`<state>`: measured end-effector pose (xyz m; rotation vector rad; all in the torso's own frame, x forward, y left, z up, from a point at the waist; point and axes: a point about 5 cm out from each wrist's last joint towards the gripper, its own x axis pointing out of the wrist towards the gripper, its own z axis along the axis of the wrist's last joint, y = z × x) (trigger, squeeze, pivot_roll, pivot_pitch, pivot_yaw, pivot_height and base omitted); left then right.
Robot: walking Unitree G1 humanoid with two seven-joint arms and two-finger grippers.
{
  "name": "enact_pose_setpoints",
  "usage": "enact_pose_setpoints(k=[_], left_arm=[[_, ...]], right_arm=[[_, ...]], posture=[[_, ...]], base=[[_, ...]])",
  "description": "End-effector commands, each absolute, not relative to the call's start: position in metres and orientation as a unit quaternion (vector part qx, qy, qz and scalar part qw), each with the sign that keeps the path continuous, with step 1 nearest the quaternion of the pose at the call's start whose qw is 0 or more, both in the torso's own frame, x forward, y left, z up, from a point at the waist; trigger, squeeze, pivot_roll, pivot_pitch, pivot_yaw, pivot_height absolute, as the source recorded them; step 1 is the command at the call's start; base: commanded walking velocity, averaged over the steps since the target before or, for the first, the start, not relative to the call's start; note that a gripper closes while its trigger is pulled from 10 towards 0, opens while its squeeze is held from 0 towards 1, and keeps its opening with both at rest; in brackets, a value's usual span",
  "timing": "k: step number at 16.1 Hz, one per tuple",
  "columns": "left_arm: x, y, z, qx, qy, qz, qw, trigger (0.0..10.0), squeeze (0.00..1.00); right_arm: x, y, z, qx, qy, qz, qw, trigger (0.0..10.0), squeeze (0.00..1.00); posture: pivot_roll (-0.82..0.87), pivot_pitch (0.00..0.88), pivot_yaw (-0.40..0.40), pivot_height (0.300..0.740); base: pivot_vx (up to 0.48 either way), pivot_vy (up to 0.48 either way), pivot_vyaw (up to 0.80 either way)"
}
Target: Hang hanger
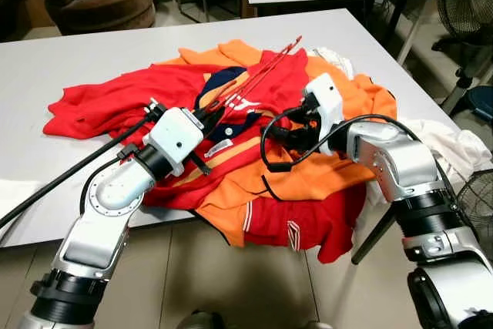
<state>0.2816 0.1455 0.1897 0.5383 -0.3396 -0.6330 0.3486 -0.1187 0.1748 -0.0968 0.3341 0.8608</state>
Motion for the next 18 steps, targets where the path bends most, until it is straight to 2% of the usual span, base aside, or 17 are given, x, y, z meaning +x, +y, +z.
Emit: enact_pose_setpoints(k=[1, 5, 7, 10, 13, 18], left_arm=[[0.283, 0.148, 0.186, 0.285, -0.154, -0.314, 0.893, 10.0, 0.0], [0.289, 0.151, 0.188, 0.317, -0.165, -0.302, 0.884, 10.0, 0.0], [0.29, 0.151, 0.193, 0.334, -0.183, -0.292, 0.877, 10.0, 0.0], [0.291, 0.152, 0.192, 0.341, -0.183, -0.292, 0.874, 10.0, 0.0], [0.29, 0.152, 0.19, 0.351, -0.185, -0.299, 0.868, 10.0, 0.0], [0.289, 0.153, 0.19, 0.365, -0.187, -0.298, 0.862, 10.0, 0.0]], right_arm=[[0.349, -0.12, 0.175, -0.06, 0.164, 0.412, 0.894, 0.0, 0.0], [0.351, -0.121, 0.18, -0.034, 0.138, 0.401, 0.905, 0.0, 0.0], [0.351, -0.121, 0.189, 0.007, 0.109, 0.405, 0.908, 0.0, 0.0], [0.347, -0.119, 0.193, 0.051, 0.104, 0.424, 0.898, 0.0, 0.0], [0.346, -0.117, 0.18, 0.035, 0.146, 0.428, 0.891, 0.0, 0.0], [0.355, -0.124, 0.171, -0.004, 0.172, 0.374, 0.911, 0.0, 0.0]], posture=[[-0.16, 0.084, 0.062, 0.74], [-0.17, 0.089, 0.07, 0.74], [-0.17, 0.091, 0.072, 0.74], [-0.16, 0.092, 0.073, 0.74], [-0.16, 0.095, 0.069, 0.74], [-0.16, 0.091, 0.067, 0.74]], base=[[0.0, 0.0, 0.0], [0.0, 0.0, 0.0], [0.0, 0.0, 0.0], [0.0, 0.0, 0.0], [0.0, 0.0, 0.0], [0.0, 0.0, 0.0]])
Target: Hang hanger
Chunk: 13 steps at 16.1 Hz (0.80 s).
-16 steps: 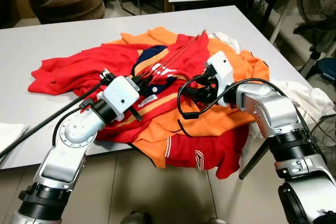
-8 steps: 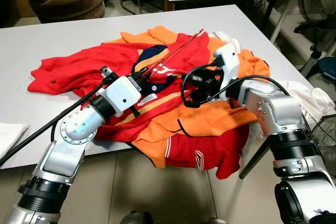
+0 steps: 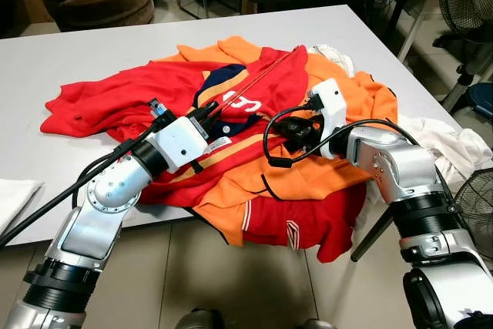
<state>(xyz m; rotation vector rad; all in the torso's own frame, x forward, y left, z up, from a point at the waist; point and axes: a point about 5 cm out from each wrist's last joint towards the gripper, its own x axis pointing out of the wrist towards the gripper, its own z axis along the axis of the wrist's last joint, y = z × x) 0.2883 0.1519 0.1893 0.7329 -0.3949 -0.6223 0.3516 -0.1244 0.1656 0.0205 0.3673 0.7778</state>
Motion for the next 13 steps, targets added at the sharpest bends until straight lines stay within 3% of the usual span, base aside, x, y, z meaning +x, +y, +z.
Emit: enact_pose_setpoints(k=[1, 9, 11, 13], left_arm=[[0.289, 0.154, 0.191, 0.366, -0.189, -0.297, 0.861, 10.0, 0.0], [0.287, 0.155, 0.192, 0.388, -0.195, -0.306, 0.847, 10.0, 0.0], [0.283, 0.161, 0.2, 0.388, -0.212, -0.306, 0.843, 10.0, 0.0], [0.28, 0.163, 0.199, 0.385, -0.207, -0.319, 0.841, 10.0, 0.0]], right_arm=[[0.356, -0.125, 0.174, -0.007, 0.169, 0.361, 0.917, 0.0, 0.0], [0.355, -0.127, 0.179, 0.03, 0.15, 0.355, 0.922, 0.0, 0.0], [0.358, -0.165, 0.203, 0.127, 0.091, 0.276, 0.948, 0.0, 0.0], [0.355, -0.189, 0.216, 0.166, 0.053, 0.233, 0.957, 0.0, 0.0]], posture=[[-0.15, 0.088, 0.068, 0.74], [-0.16, 0.076, 0.06, 0.74], [-0.16, 0.065, 0.055, 0.74], [-0.16, 0.062, 0.059, 0.74]], base=[[0.0, 0.0, 0.0], [0.0, 0.0, 0.0], [0.0, 0.0, 0.0], [0.0, 0.0, 0.0]])
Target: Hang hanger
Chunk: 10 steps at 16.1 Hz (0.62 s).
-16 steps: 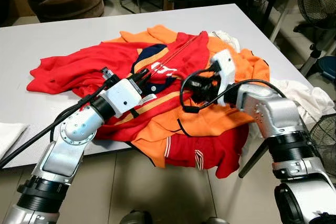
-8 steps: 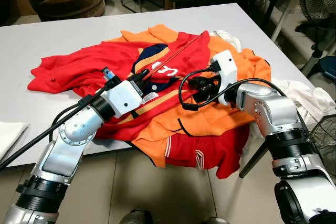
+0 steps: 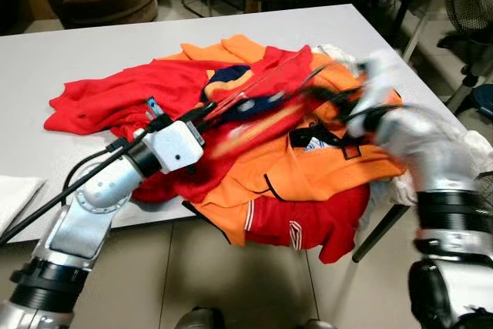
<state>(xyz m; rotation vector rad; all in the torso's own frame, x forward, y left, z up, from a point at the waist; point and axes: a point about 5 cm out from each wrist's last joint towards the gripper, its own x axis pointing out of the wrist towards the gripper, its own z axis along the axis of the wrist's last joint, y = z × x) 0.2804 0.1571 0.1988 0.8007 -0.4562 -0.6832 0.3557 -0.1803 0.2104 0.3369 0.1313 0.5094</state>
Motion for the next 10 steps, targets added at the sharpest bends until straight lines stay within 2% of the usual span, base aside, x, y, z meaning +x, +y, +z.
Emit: enact_pose_setpoints(k=[1, 3, 5, 6, 10], left_arm=[[0.278, 0.164, 0.196, 0.383, -0.201, -0.329, 0.839, 10.0, 0.0], [0.277, 0.163, 0.193, 0.38, -0.198, -0.336, 0.839, 10.0, 0.0], [0.277, 0.15, 0.188, 0.364, -0.196, -0.358, 0.838, 10.0, 0.0], [0.275, 0.143, 0.179, 0.383, -0.181, -0.387, 0.819, 10.0, 0.0], [0.27, 0.145, 0.163, 0.414, -0.145, -0.425, 0.792, 10.0, 0.0]], right_arm=[[0.351, -0.2, 0.224, 0.189, 0.033, 0.217, 0.957, 0.0, 0.0], [0.347, -0.205, 0.23, 0.199, 0.02, 0.212, 0.957, 0.0, 0.0], [0.339, -0.194, 0.241, 0.202, 0.006, 0.234, 0.951, 0.0, 0.0], [0.338, -0.188, 0.245, 0.208, 0.002, 0.238, 0.949, 0.0, 0.0], [0.339, -0.191, 0.253, 0.217, -0.013, 0.217, 0.952, 0.0, 0.0]], posture=[[-0.16, 0.06, 0.061, 0.74], [-0.16, 0.059, 0.065, 0.74], [-0.18, 0.053, 0.077, 0.74], [-0.19, 0.051, 0.08, 0.74], [-0.19, 0.052, 0.077, 0.74]], base=[[0.0, 0.0, 0.0], [0.0, 0.0, 0.0], [0.0, 0.0, 0.0], [0.0, 0.0, 0.0], [0.0, 0.0, 0.0]])
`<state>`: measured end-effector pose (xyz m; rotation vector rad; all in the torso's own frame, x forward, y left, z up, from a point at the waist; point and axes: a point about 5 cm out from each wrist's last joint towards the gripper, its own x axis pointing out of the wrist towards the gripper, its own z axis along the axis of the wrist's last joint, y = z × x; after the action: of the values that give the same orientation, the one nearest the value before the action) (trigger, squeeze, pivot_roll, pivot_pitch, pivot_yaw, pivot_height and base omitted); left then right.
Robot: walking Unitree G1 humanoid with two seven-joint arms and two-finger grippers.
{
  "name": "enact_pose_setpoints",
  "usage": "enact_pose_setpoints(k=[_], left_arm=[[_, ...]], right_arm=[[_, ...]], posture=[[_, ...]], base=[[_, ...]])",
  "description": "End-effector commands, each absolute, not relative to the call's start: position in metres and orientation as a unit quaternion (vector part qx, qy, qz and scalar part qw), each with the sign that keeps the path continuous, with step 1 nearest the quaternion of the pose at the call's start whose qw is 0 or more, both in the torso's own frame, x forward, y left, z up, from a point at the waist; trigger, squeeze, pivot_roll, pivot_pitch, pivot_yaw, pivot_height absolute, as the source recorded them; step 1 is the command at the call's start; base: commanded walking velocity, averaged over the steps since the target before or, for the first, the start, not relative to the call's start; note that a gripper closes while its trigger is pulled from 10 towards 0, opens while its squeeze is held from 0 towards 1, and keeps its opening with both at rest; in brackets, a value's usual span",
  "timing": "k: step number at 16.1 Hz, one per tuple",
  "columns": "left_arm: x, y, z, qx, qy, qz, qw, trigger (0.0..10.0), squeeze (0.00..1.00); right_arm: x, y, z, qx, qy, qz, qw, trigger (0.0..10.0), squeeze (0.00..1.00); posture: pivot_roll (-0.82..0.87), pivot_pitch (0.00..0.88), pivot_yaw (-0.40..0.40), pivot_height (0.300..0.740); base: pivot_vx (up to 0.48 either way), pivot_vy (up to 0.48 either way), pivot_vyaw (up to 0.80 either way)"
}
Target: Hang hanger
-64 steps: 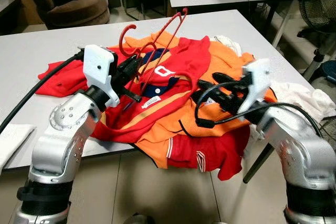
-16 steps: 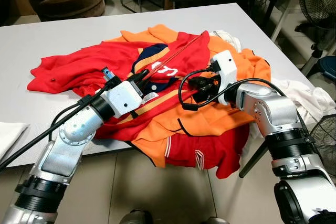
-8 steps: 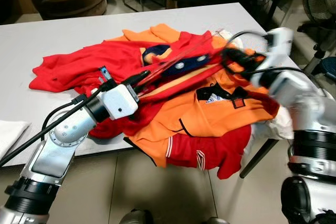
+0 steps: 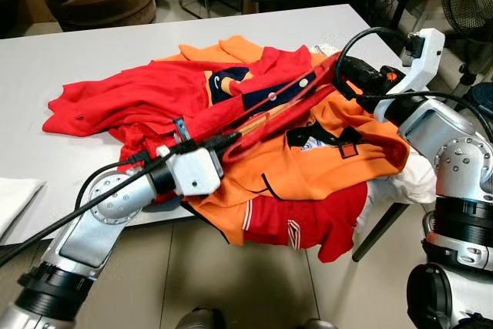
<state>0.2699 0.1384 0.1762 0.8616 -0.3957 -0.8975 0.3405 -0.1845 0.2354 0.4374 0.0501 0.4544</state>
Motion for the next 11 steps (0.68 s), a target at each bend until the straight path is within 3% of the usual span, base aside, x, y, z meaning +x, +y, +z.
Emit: enact_pose_setpoints(k=[1, 6, 11], left_arm=[[0.27, 0.146, 0.163, 0.418, -0.142, -0.424, 0.791, 10.0, 0.0], [0.282, 0.177, 0.178, 0.385, -0.145, -0.332, 0.849, 10.0, 0.0], [0.278, 0.185, 0.18, 0.376, -0.142, -0.354, 0.845, 10.0, 0.0]], right_arm=[[0.339, -0.191, 0.254, 0.218, -0.013, 0.215, 0.952, 0.0, 0.0], [0.339, -0.209, 0.249, 0.219, -0.007, 0.179, 0.959, 0.0, 0.0], [0.337, -0.223, 0.253, 0.22, -0.013, 0.171, 0.96, 0.0, 0.0]], posture=[[-0.19, 0.051, 0.075, 0.74], [-0.18, 0.049, 0.068, 0.74], [-0.18, 0.049, 0.067, 0.74]], base=[[0.0, 0.0, 0.0], [0.0, 0.0, 0.0], [0.0, 0.0, 0.0]])
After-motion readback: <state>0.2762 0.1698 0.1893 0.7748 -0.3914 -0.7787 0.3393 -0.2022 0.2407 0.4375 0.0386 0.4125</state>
